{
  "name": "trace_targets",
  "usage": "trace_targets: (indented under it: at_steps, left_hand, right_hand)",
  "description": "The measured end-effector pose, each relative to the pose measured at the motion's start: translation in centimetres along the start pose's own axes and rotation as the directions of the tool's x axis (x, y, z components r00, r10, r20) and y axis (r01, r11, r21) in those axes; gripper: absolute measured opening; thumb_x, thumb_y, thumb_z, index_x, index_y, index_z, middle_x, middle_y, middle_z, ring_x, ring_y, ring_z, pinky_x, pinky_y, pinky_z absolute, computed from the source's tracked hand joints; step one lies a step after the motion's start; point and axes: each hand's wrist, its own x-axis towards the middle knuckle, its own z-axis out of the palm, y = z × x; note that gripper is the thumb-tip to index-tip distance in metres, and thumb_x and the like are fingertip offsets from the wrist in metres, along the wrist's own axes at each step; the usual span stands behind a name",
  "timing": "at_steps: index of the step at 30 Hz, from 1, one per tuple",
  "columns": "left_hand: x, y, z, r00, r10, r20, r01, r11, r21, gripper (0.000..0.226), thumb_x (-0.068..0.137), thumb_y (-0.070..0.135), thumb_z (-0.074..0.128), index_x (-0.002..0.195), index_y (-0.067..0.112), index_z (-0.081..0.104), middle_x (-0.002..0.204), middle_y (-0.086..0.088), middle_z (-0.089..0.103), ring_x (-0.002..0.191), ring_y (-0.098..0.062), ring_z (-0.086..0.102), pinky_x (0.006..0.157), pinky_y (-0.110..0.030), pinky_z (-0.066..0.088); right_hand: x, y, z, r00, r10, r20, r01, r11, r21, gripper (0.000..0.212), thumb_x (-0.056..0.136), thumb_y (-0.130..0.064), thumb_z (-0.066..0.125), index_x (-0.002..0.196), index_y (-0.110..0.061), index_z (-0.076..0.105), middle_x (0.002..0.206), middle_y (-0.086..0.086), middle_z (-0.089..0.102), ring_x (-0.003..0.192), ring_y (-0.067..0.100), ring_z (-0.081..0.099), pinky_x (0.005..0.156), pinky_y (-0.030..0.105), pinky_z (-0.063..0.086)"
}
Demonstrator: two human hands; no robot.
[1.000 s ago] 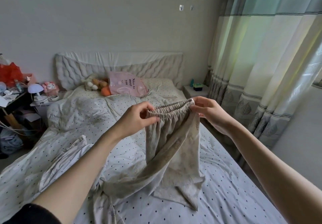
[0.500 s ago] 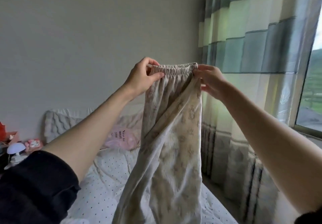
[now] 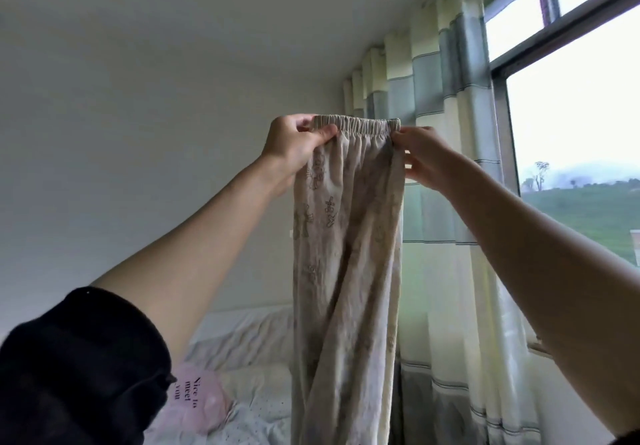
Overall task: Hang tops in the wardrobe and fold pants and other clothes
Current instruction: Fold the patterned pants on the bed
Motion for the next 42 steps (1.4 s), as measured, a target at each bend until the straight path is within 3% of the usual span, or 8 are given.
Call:
trace_targets:
  at_steps: [5, 10, 18, 22, 26, 32, 35, 42]
  left_hand:
    - [-0.8, 0.5, 2.3, 0.995, -0.050, 0.087, 0.054, 0.998, -0.043, 0.005, 0.085, 0.011, 0.067, 0.089, 0.011, 0.066, 0.089, -0.006, 0.069, 0.084, -0.020, 0.066, 0.087, -0.031, 0.053]
    - [-2.6, -2.0, 3.2, 0.976, -0.160, 0.148, 0.175, 0.980, -0.092, 0.008, 0.089, 0.014, 0.062, 0.083, 0.011, 0.067, 0.078, -0.002, 0.068, 0.067, -0.010, 0.065, 0.076, -0.025, 0.056]
    - [-6.4, -8.5, 1.5, 0.873, -0.405, 0.272, 0.355, 0.909, 0.217, 0.016, 0.093, 0.020, 0.058, 0.107, 0.015, 0.064, 0.090, -0.002, 0.060, 0.081, -0.009, 0.053, 0.078, -0.025, 0.040]
    - [-8.6, -11.4, 0.0, 0.814, -0.488, 0.315, 0.450, 0.873, 0.190, 0.013, 0.092, 0.012, 0.057, 0.102, 0.013, 0.065, 0.081, 0.001, 0.063, 0.063, 0.000, 0.060, 0.060, -0.013, 0.048]
    - [-11.2, -14.2, -1.7, 0.772, -0.533, 0.347, 0.482, 0.846, 0.227, 0.020, 0.087, 0.007, 0.062, 0.107, 0.007, 0.065, 0.086, -0.004, 0.067, 0.065, -0.005, 0.063, 0.065, -0.015, 0.054]
    - [-16.6, -18.6, -4.9, 0.666, -0.701, 0.256, 0.654, 0.714, 0.250, 0.007, 0.082, 0.007, 0.068, 0.089, 0.008, 0.066, 0.070, 0.000, 0.068, 0.057, -0.007, 0.063, 0.056, -0.018, 0.055]
    - [-18.9, -21.3, -7.9, 0.603, -0.776, 0.185, 0.743, 0.631, 0.222, 0.009, 0.081, 0.006, 0.069, 0.089, 0.006, 0.064, 0.063, 0.001, 0.068, 0.053, -0.007, 0.065, 0.052, -0.020, 0.054]
    - [-24.8, -28.5, -16.6, 0.492, -0.869, -0.057, 0.854, 0.469, 0.224, 0.010, 0.084, 0.006, 0.067, 0.087, 0.011, 0.059, 0.076, -0.003, 0.064, 0.056, -0.006, 0.063, 0.053, -0.021, 0.055]
  right_hand:
    - [-0.5, -0.2, -3.9, 1.000, 0.002, 0.008, -0.002, 1.000, 0.006, 0.027, 0.093, -0.001, 0.045, 0.068, -0.010, 0.052, 0.065, 0.004, 0.043, 0.057, 0.013, 0.043, 0.058, 0.027, 0.039]
    - [-1.6, 1.5, -5.7, 0.997, 0.081, 0.001, -0.080, 0.995, -0.053, 0.017, 0.091, -0.005, 0.053, 0.074, -0.007, 0.053, 0.072, 0.006, 0.047, 0.082, 0.021, 0.046, 0.080, 0.030, 0.038]
    - [-4.9, 7.3, -5.1, 0.972, 0.214, 0.102, -0.186, 0.954, -0.233, 0.015, 0.093, -0.011, 0.055, 0.080, -0.007, 0.061, 0.074, 0.003, 0.054, 0.069, 0.012, 0.052, 0.061, 0.022, 0.046]
    - [-5.8, 11.1, -3.7, 0.953, 0.266, 0.145, -0.225, 0.942, -0.248, 0.012, 0.094, -0.010, 0.055, 0.088, -0.006, 0.065, 0.075, 0.003, 0.058, 0.066, 0.010, 0.055, 0.048, 0.019, 0.047]
    - [-6.8, 15.5, -1.9, 0.929, 0.320, 0.184, -0.259, 0.920, -0.295, 0.018, 0.094, -0.008, 0.054, 0.078, -0.014, 0.061, 0.072, 0.002, 0.055, 0.062, 0.010, 0.052, 0.054, 0.022, 0.045]
    - [-9.5, 23.4, 2.9, 0.893, 0.409, 0.190, -0.329, 0.879, -0.344, 0.012, 0.093, -0.010, 0.055, 0.089, -0.016, 0.065, 0.076, 0.005, 0.052, 0.061, 0.011, 0.045, 0.057, 0.024, 0.039]
    - [-10.6, 27.5, 6.8, 0.864, 0.436, 0.251, -0.346, 0.877, -0.333, 0.020, 0.092, -0.009, 0.054, 0.103, 0.001, 0.066, 0.082, 0.008, 0.049, 0.065, 0.013, 0.042, 0.057, 0.023, 0.036]
    - [-13.6, 36.9, 18.3, 0.808, 0.433, 0.399, -0.280, 0.879, -0.386, 0.015, 0.088, -0.008, 0.057, 0.089, -0.008, 0.071, 0.064, 0.001, 0.053, 0.060, 0.009, 0.045, 0.053, 0.017, 0.037]
